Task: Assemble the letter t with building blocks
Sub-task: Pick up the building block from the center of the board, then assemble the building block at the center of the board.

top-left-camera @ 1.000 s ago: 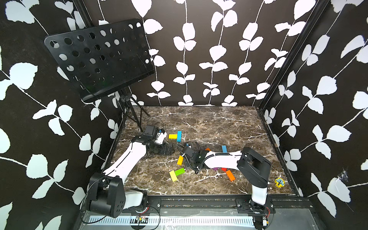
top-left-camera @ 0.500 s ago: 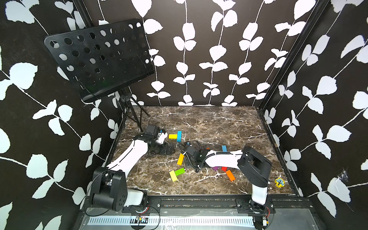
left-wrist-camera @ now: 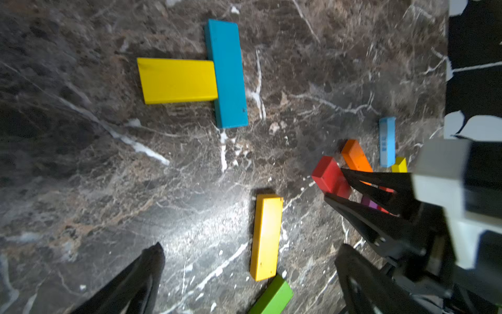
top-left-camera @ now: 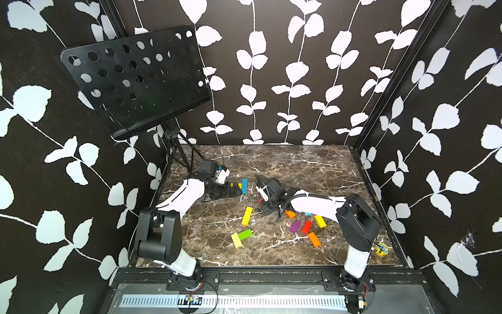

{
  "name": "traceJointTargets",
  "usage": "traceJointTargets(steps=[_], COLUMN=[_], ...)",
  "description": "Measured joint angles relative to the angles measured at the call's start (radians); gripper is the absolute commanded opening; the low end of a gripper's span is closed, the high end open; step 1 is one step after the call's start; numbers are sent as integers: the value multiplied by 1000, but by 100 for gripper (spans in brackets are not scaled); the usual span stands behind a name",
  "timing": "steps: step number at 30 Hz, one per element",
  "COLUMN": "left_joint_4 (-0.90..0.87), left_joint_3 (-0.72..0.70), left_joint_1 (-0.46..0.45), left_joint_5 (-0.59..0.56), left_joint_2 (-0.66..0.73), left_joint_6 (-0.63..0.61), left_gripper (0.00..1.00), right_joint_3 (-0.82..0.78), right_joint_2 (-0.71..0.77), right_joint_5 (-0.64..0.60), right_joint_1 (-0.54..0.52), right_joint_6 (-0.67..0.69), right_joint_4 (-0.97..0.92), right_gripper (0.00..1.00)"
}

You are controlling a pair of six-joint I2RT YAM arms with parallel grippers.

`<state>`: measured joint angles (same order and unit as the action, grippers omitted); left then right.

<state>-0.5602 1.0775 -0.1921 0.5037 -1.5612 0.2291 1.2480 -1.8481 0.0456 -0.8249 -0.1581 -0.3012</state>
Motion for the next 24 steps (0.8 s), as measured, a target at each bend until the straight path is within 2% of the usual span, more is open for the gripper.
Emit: traceJointTargets(steps=[5, 12, 19, 24], left_joint_4=[56, 117, 117, 113], left_joint_3=[0, -2, 14, 50], left_joint_1=[25, 31, 32, 43], left_joint_5=[-25, -60, -60, -60], left_joint_2=[-6, -6, -6, -10], left_joint_6=[61, 139, 145, 134], left_gripper=[99, 99, 99, 99], right_joint_3=[97, 376, 563, 606], right_joint_2=[-15, -201, -349, -386], right_joint_5=[101, 216, 226, 217], right_joint_1=[27, 113, 163, 162], right_joint_6=[208, 404, 537, 594], right_joint_4=[-16, -97, -206, -240], right_gripper=[8, 9, 8, 8])
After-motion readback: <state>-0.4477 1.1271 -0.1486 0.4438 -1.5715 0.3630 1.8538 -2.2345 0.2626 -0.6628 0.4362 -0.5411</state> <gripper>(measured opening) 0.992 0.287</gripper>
